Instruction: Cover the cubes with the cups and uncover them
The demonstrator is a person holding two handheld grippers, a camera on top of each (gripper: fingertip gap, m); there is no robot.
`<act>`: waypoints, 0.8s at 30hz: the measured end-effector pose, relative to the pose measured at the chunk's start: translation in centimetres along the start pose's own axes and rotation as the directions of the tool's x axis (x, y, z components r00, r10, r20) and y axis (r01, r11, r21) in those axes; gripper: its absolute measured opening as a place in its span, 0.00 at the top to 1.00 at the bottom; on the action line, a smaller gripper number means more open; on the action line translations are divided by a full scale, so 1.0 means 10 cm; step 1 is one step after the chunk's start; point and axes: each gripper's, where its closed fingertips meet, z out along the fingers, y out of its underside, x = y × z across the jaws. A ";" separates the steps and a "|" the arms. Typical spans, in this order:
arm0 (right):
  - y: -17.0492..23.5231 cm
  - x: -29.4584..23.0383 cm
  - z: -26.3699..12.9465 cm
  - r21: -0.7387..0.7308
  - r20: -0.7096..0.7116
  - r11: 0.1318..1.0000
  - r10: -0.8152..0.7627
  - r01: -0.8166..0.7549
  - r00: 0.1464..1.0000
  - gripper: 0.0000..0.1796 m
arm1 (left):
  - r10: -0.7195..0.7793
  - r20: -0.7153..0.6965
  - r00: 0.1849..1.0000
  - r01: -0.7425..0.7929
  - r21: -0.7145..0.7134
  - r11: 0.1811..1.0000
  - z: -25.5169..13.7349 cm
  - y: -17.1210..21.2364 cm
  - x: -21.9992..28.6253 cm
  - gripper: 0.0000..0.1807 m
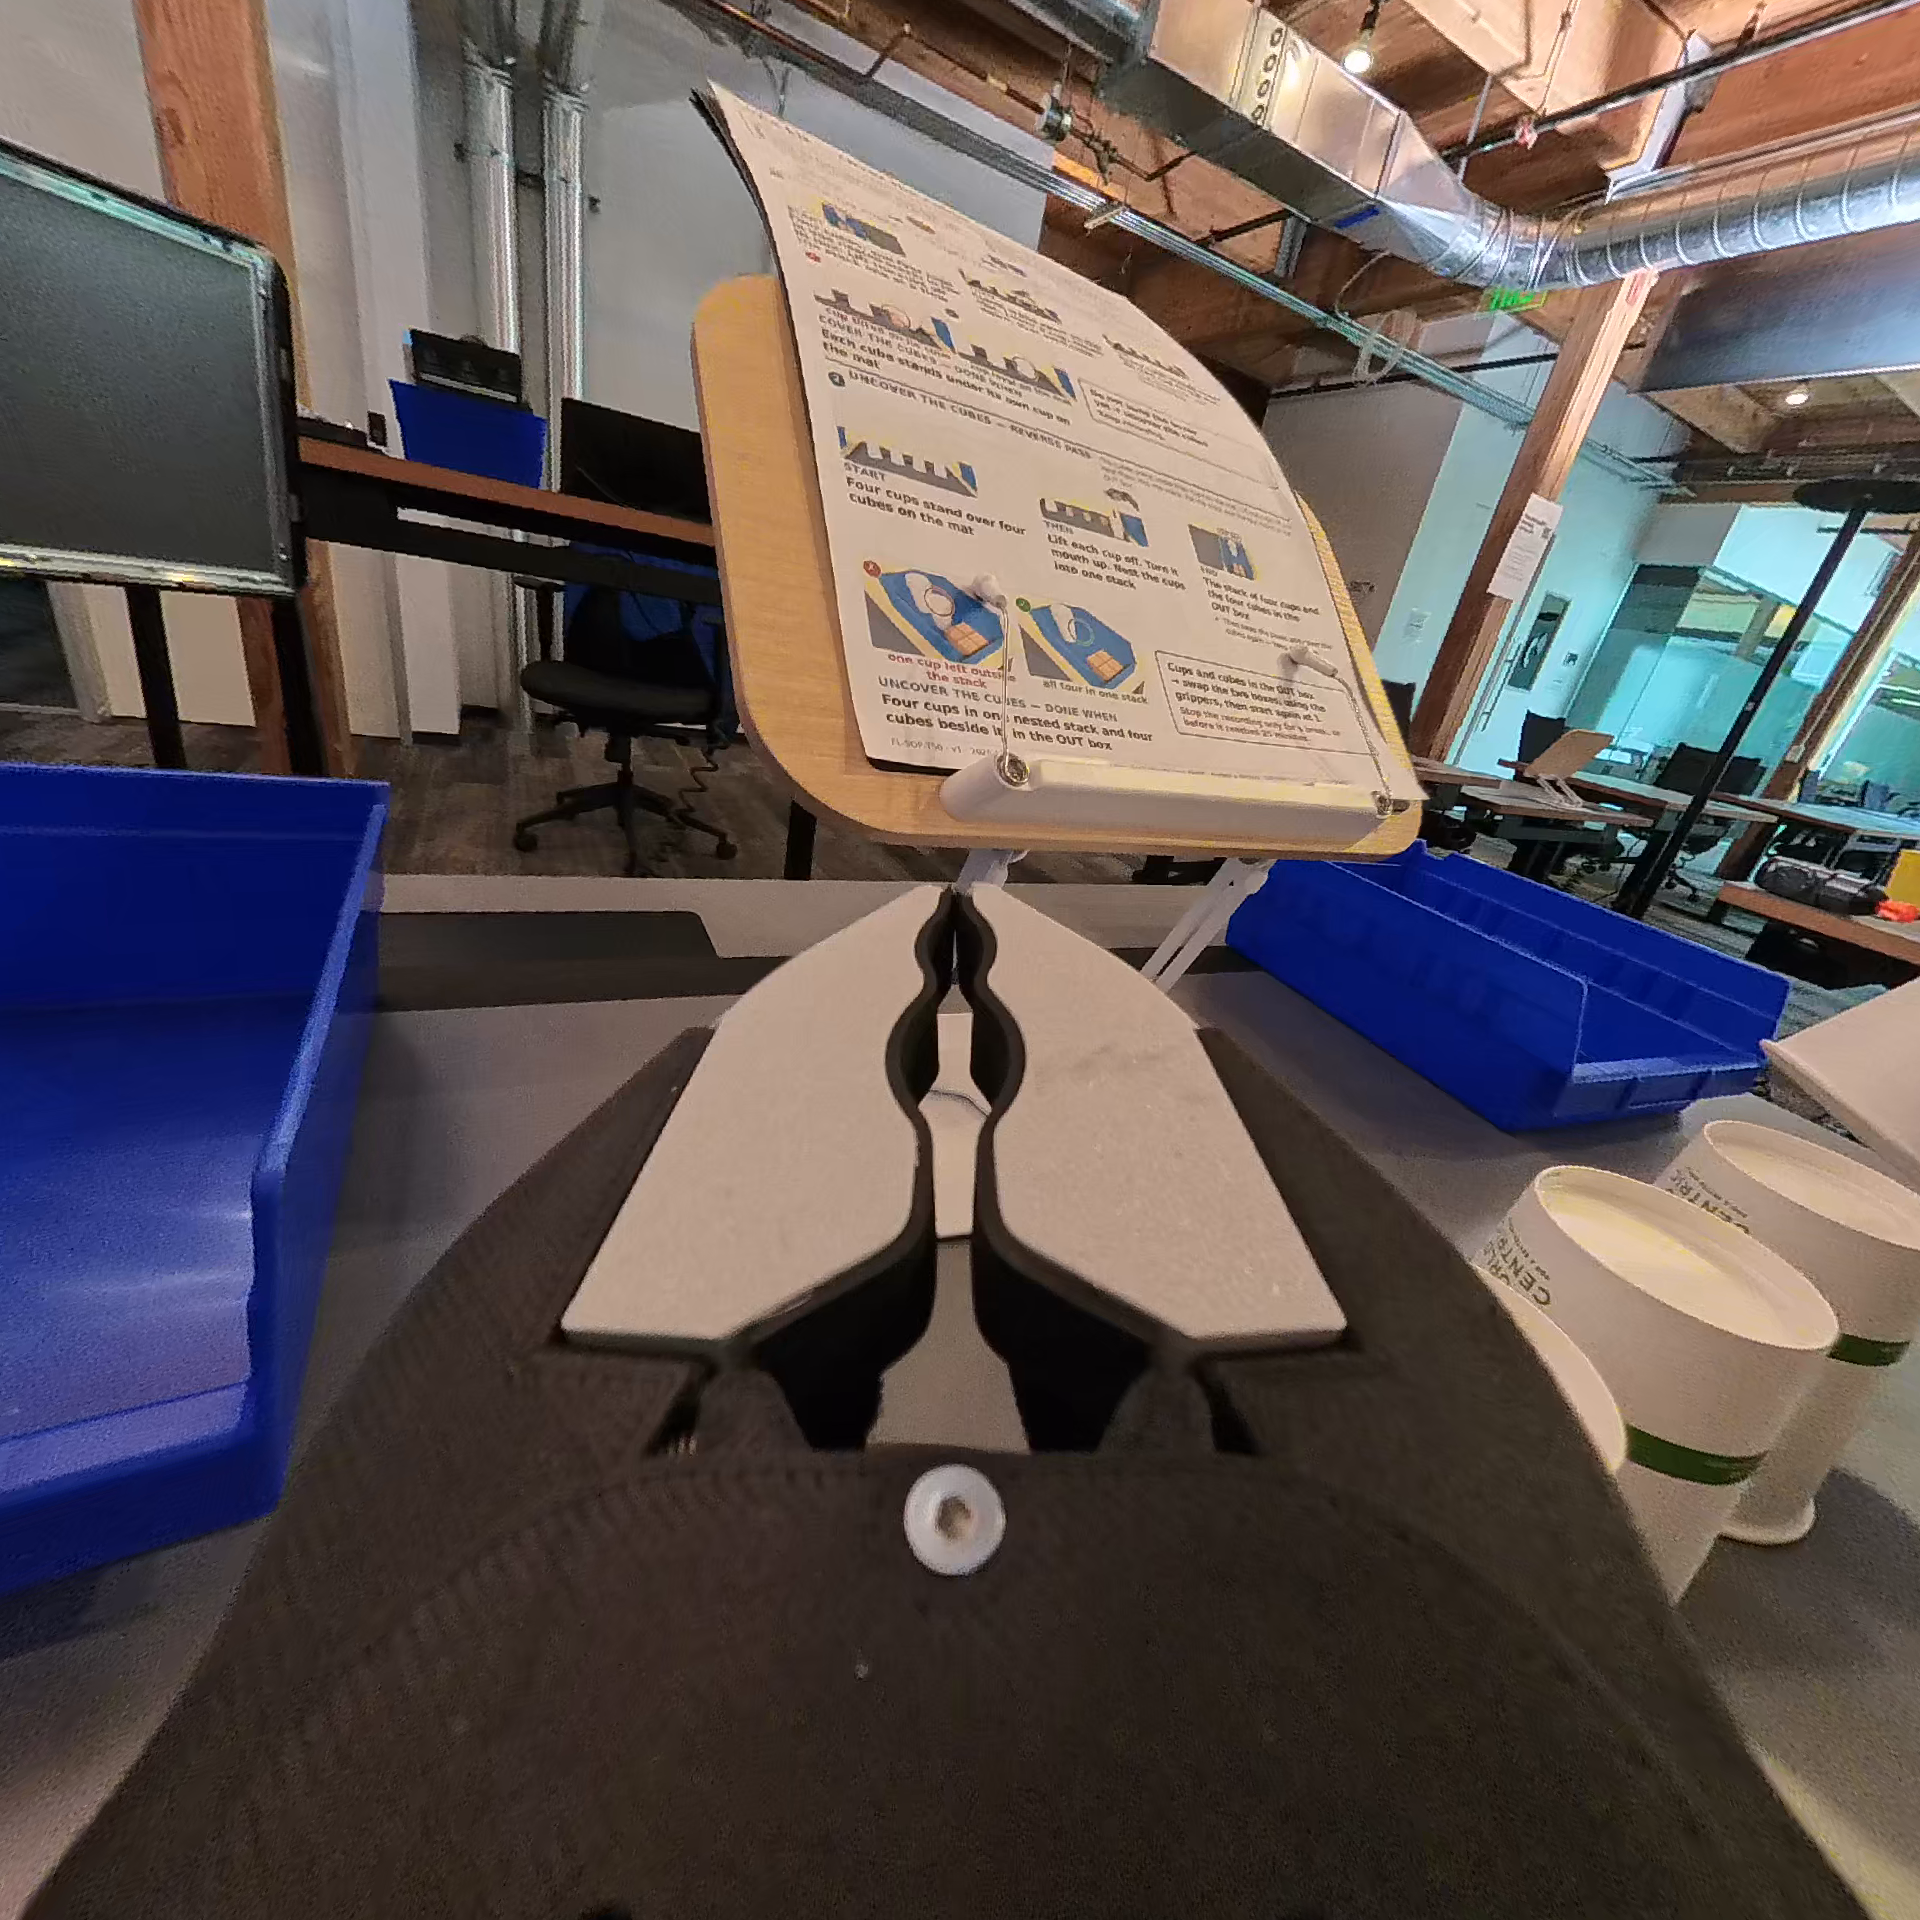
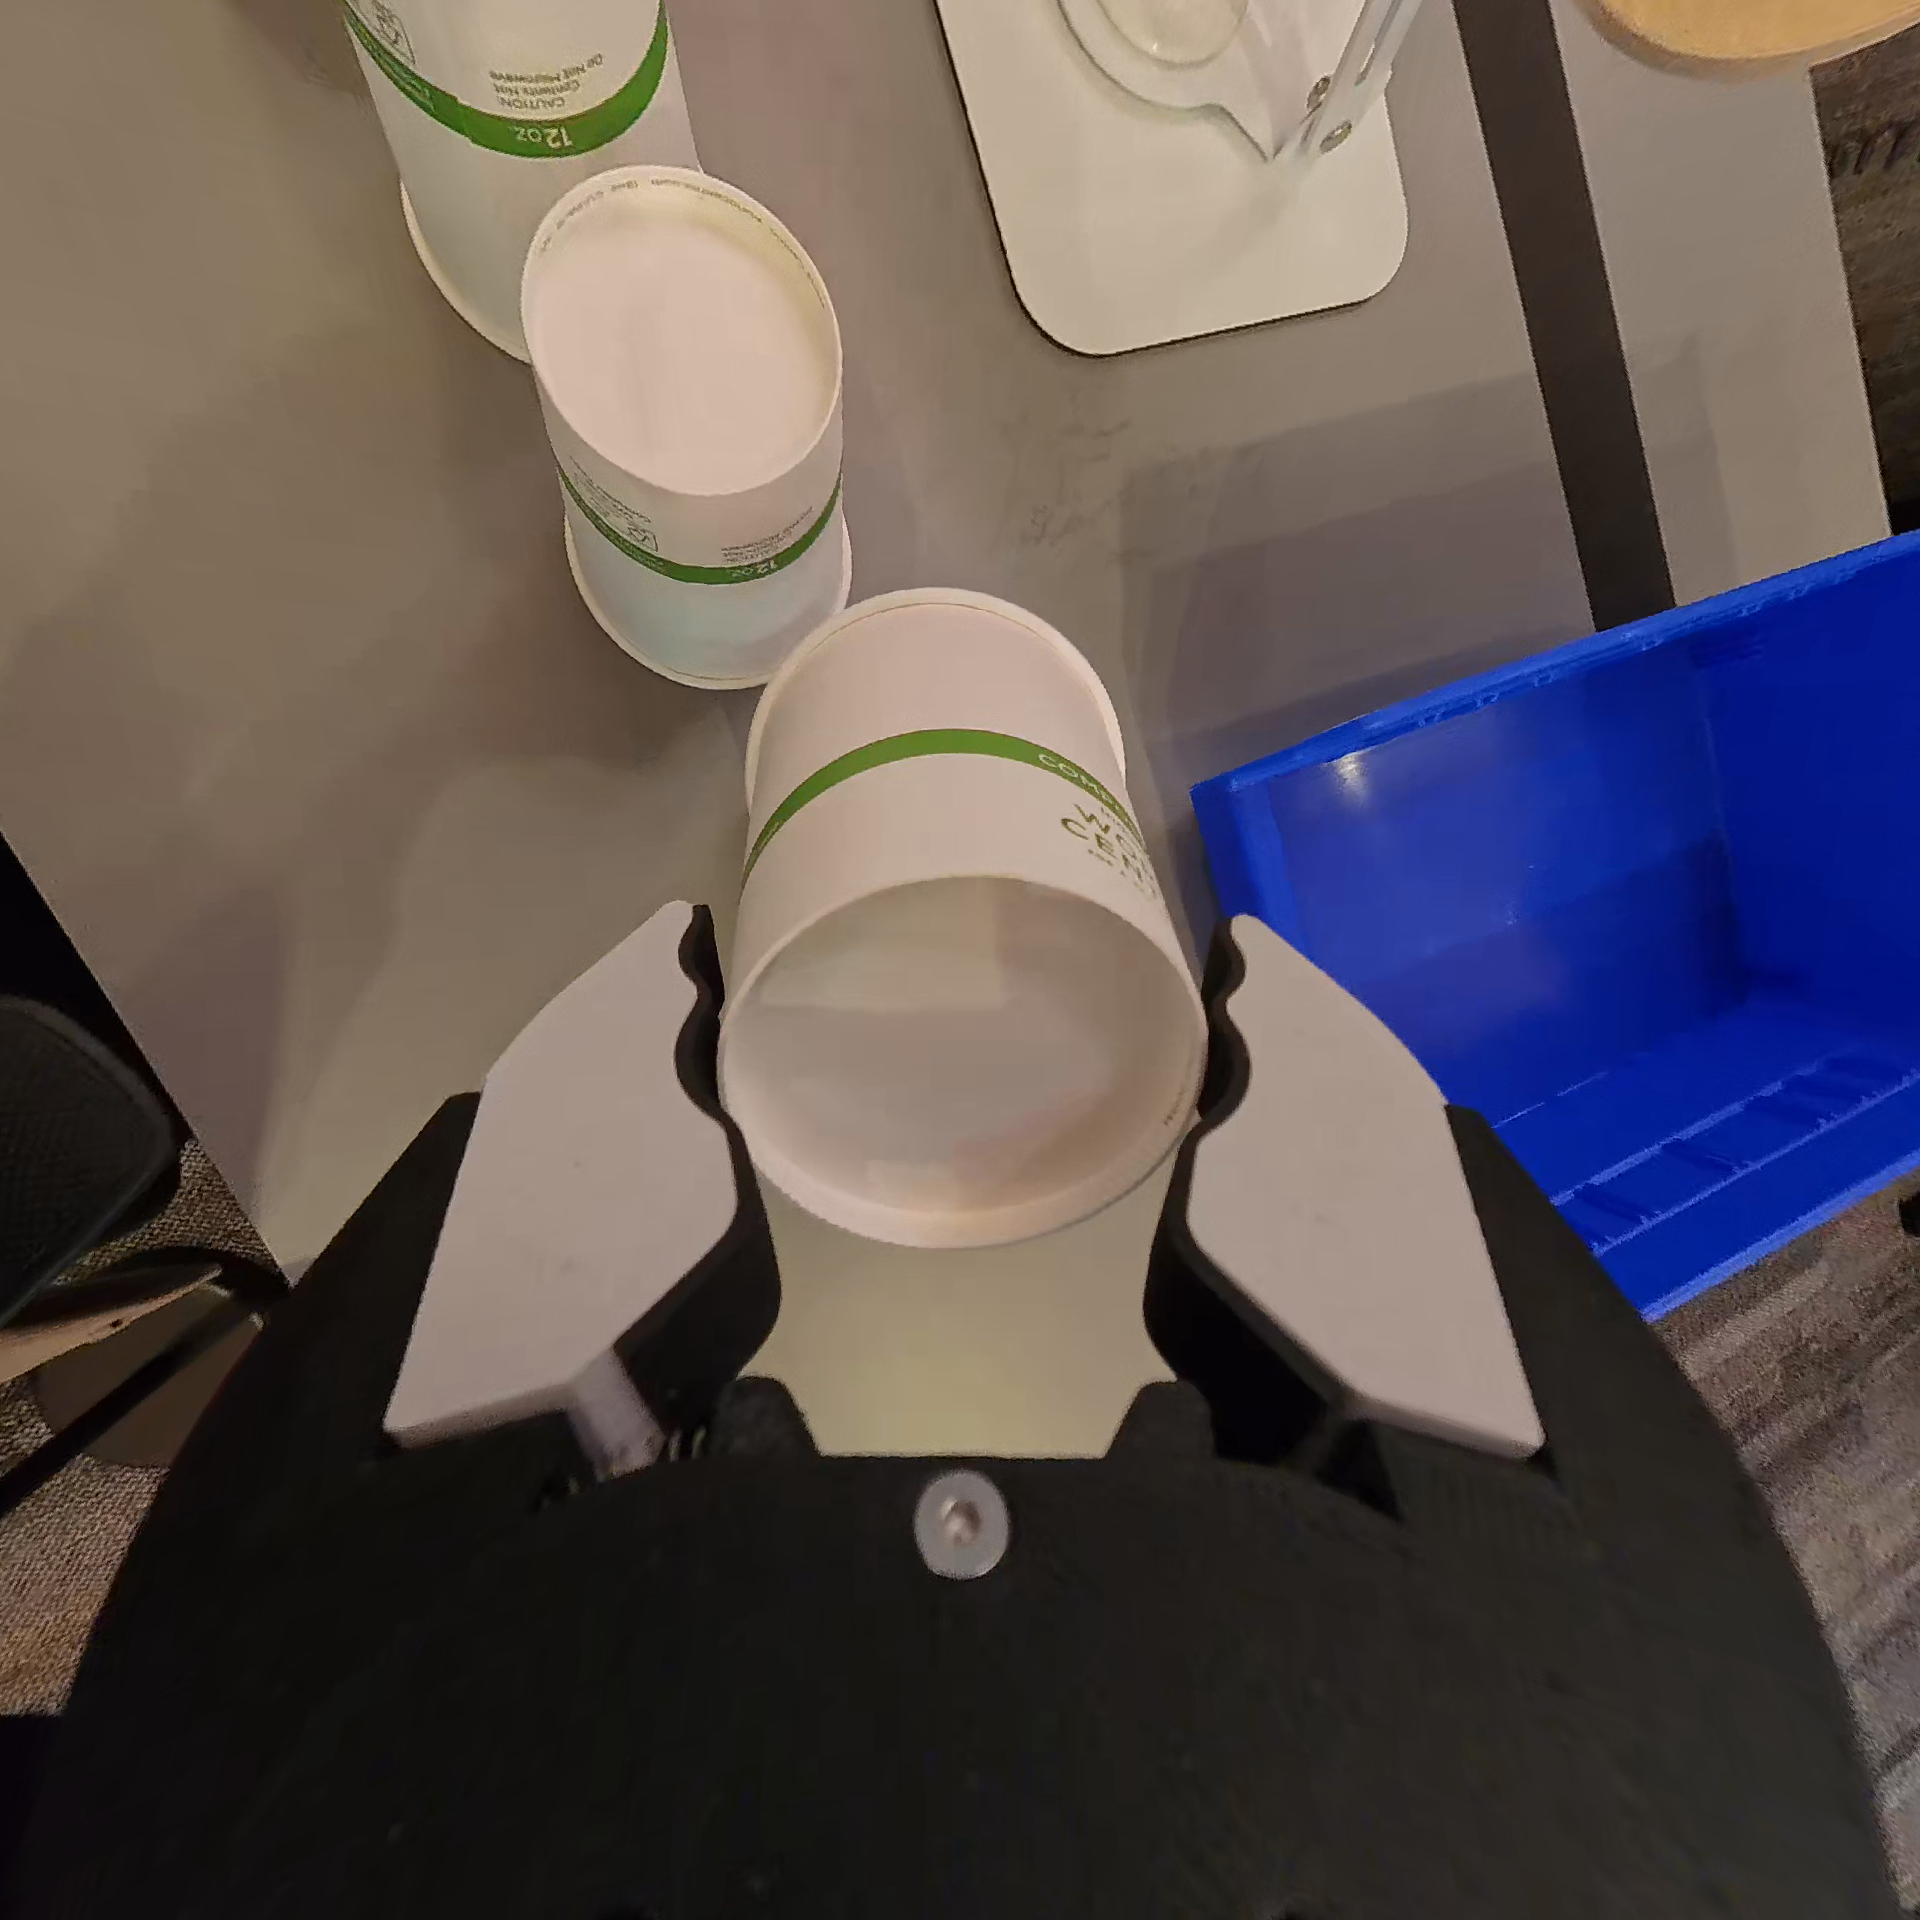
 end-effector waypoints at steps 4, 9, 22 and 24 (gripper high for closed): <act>0.02 -0.02 0.02 0.018 -0.009 1.000 0.007 -0.007 1.000 0.50 | 0.002 0.006 1.000 -0.002 0.006 1.000 -0.01 -0.02 -0.02 1.00; 0.00 -0.01 0.02 0.048 -0.024 0.999 0.011 -0.010 1.000 0.50 | 0.006 0.007 1.000 -0.006 -0.005 1.000 -0.01 0.01 -0.02 1.00; -0.07 0.04 -0.08 0.113 -0.069 0.993 0.020 -0.012 0.997 0.50 | -0.010 -0.031 0.999 0.010 -0.007 1.000 0.01 0.01 0.04 0.98; -0.12 0.05 -0.13 0.155 -0.084 0.988 0.027 -0.014 0.996 0.50 | -0.047 -0.057 0.997 0.046 -0.005 0.999 0.01 -0.01 0.09 0.94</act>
